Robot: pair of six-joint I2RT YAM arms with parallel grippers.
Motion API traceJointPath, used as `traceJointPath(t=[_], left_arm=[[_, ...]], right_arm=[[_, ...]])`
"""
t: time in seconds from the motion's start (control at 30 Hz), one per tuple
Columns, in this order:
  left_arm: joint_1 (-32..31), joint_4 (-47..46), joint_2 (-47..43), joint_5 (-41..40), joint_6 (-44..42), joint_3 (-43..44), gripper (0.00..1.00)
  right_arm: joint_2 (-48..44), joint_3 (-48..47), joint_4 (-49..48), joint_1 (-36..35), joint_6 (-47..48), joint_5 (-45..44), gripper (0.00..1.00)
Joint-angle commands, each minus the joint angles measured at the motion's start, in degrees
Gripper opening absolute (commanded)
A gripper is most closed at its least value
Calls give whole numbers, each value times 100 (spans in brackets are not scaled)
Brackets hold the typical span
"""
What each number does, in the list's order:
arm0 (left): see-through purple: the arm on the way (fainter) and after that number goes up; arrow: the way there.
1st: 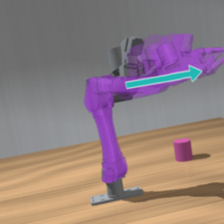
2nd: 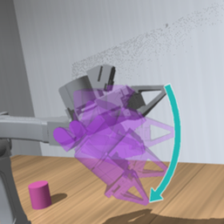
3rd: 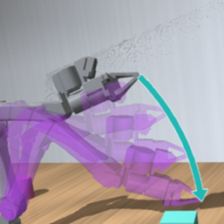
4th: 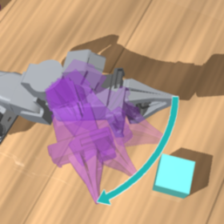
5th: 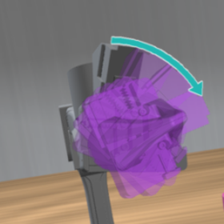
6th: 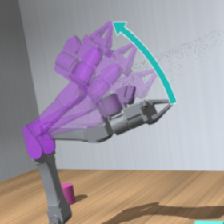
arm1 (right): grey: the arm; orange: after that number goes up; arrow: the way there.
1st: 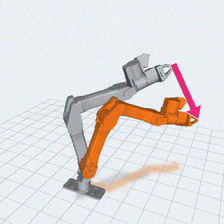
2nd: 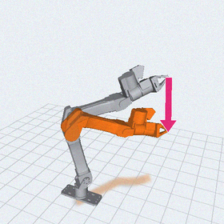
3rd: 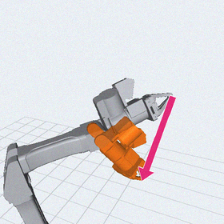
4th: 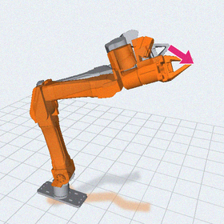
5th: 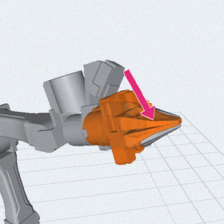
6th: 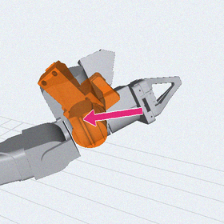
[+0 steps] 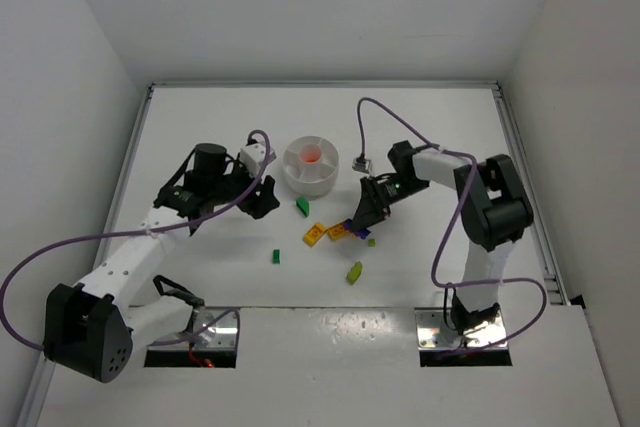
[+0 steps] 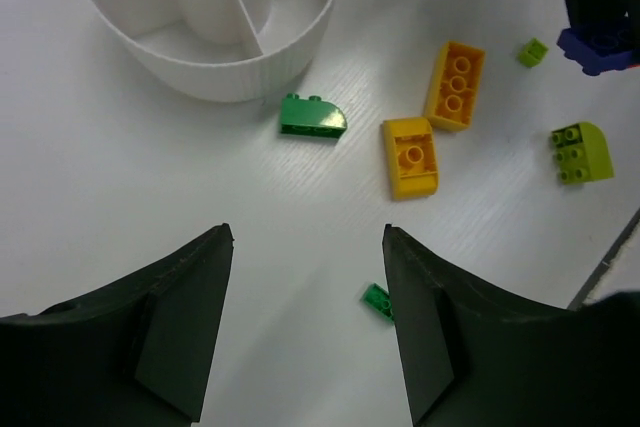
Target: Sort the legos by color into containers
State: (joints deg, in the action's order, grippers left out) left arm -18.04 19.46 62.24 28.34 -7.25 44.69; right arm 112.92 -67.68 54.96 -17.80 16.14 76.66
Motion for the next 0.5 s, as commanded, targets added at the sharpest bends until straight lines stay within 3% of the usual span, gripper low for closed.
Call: traceJointPath(t=[0.0,0.03,0.2,0.43,0.47], left_arm=[[-85,-303,-133,-416,-58,-13,67],[-85,-303,-133,-469,-58,-13,67],[-261,-303,-186,-847,-58,-13,67],[-261,-303,-133,-900,-5,-65,67],[-261,-303,-133,-900,-5,-65,67]], right_arm=[[-1226,1032,-3006,250,-2348,-1738,12],[-1516,1212,-3322,251,-2553,-2621,12],[-2090,1388,-3614,251,-2651,-4227,12],[-1669,1109,-3537,304,-2651,-4967,28],[-1486,969,-3536,304,-2651,-5029,35]])
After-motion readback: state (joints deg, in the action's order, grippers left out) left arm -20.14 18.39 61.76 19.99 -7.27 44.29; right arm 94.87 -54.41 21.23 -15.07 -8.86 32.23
